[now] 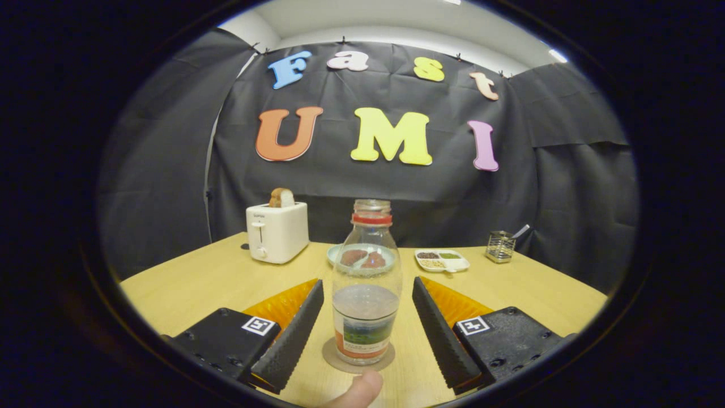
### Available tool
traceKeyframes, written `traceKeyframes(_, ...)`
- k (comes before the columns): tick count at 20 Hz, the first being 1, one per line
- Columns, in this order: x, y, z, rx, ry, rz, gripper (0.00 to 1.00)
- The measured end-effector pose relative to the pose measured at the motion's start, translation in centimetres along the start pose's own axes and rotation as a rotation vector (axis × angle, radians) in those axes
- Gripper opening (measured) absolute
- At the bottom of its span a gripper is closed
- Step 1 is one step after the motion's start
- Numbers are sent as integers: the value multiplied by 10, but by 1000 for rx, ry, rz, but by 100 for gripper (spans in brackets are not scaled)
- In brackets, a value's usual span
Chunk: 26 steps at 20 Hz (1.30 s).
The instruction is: Take the bottle from table, then pour the juice into the cup, finally place the bottle on the coaster
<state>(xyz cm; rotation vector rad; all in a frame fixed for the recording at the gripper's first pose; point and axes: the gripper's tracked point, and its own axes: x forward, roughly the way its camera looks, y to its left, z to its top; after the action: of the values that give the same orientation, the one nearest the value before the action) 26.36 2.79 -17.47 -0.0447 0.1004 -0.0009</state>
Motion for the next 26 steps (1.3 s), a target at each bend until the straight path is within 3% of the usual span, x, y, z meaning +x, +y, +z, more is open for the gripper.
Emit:
traceKeyframes(7, -65, -13, 60, 59, -50, -8, 100)
traceKeyframes(12, -126, -21, 101, 139, -64, 54, 100)
traceKeyframes(23, -234, -68, 170, 56, -94, 26, 100)
traceKeyframes(26, -257, -74, 180, 89, -96, 40, 100)
